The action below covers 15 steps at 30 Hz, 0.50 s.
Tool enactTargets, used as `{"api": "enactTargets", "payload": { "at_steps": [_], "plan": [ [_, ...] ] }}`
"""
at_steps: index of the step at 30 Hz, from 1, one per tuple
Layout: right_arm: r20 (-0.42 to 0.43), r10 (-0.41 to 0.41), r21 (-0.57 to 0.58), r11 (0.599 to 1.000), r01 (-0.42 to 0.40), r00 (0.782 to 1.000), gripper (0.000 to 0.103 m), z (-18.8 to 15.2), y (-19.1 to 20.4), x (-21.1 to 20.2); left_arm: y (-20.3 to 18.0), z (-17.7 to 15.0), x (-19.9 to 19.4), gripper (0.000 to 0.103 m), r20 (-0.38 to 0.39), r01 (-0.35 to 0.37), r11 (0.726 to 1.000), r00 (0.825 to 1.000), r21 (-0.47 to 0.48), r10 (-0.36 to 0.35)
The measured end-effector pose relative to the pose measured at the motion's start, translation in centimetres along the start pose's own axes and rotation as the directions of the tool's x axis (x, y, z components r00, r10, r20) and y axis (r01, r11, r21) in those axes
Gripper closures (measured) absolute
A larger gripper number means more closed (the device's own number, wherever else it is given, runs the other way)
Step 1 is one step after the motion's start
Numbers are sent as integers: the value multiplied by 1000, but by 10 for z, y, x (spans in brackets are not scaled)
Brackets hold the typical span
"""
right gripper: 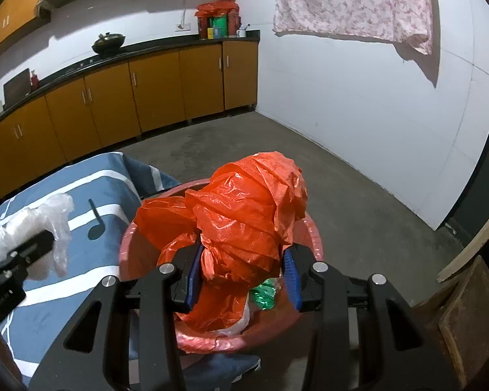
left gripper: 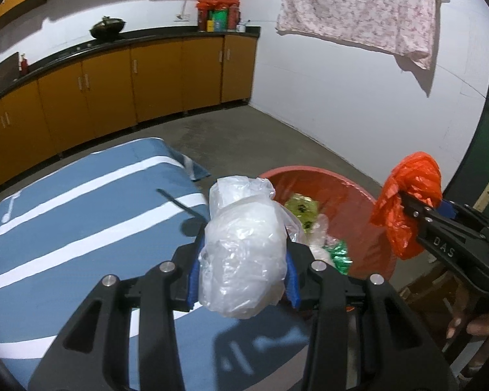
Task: Collect trash
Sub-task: 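Carry the red and white bags over the basket and open both tools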
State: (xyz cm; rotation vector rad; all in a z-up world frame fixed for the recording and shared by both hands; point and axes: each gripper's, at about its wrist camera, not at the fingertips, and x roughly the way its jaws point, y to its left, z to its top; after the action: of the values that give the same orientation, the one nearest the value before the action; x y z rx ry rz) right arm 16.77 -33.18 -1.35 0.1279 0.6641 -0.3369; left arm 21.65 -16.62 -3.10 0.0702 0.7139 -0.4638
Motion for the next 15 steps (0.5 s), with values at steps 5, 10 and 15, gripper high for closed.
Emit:
{"api": "enactTargets", "payload": {
  "at_steps": [5,10,15],
  "plan": [
    [-11,3,15,1000,-3,1000,61,2,-8,11,-14,1,21,63,-23,43,999,999,7,-42],
    [-2,16,29,999,-16,1000,61,12,-11,17,-29,7,40,63,-39,73,997,997,24,-72],
    [17,52,66,996,-53,998,59,23,-17,21,-35,9,52,60,-51,101,994,994,27,-100]
  ]
}}
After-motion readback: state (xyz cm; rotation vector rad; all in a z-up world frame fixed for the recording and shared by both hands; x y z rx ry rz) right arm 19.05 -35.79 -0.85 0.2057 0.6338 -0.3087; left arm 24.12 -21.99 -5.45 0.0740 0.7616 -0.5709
